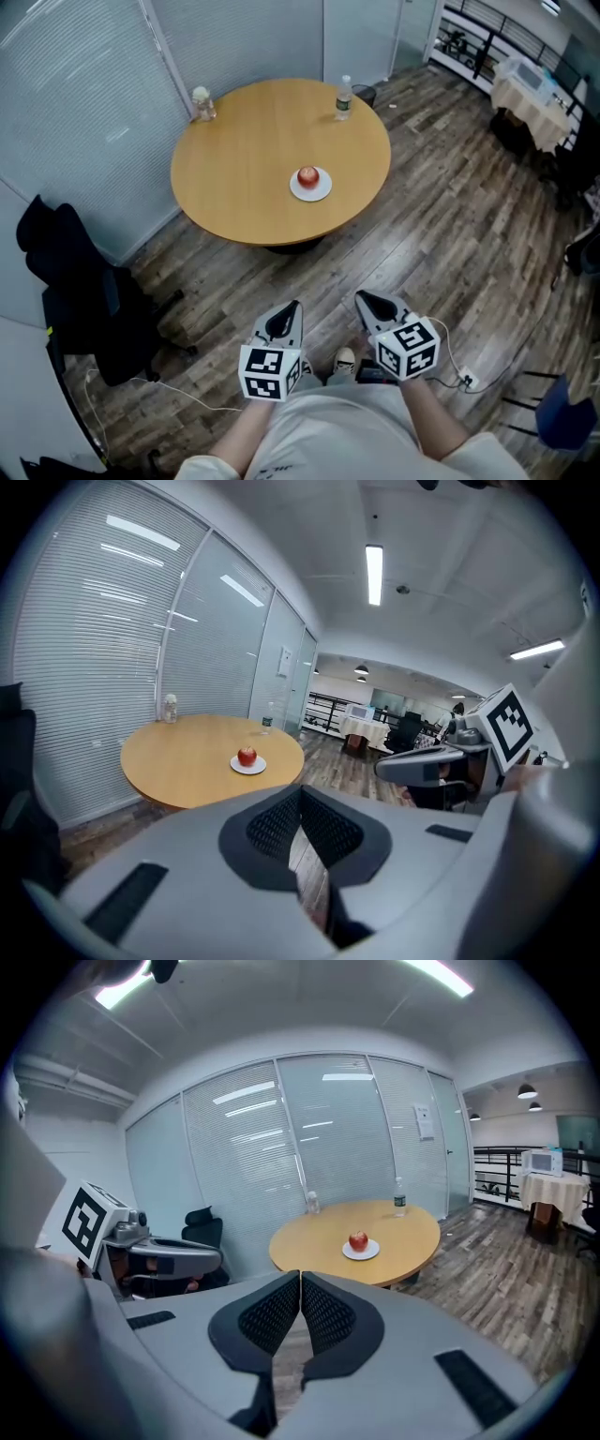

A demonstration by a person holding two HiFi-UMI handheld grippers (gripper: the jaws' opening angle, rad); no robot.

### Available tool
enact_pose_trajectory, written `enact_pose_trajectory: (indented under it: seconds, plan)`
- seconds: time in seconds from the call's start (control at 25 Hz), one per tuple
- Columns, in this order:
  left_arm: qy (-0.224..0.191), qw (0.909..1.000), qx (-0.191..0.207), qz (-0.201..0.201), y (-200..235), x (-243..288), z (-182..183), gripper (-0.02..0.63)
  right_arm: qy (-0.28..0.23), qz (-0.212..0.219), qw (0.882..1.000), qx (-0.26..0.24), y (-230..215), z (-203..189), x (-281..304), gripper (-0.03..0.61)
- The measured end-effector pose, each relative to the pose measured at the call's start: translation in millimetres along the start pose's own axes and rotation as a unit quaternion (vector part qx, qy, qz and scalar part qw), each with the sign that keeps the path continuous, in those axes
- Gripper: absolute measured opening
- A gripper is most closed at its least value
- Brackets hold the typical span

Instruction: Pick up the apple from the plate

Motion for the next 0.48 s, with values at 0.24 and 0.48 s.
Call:
enact_pose_trajectory:
  seconds: [0.24, 0.48]
  plan:
    - [-0.005, 1.0000, -0.003, -0.008, 15.5, -11.4, 2.6, 0.003, -0.007, -0.026, 1.000, 0.009, 7.0, 4.4, 3.3, 0.031]
    - [-0.011, 0.9999, 0.004, -0.009, 42.3, -35.0, 5.1, 0.004, -0.009, -0.038, 0.999, 0.016, 29.6, 3.7, 12.7, 0.031]
Point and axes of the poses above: the fingertips, and each gripper's own axes: x forward along the fingers, y to its left, z out of its top, the point moved 10 cm from there along -x, backward along the fingers, and after that the axes turned 13 degrees about -z, right-handed, at the moved point
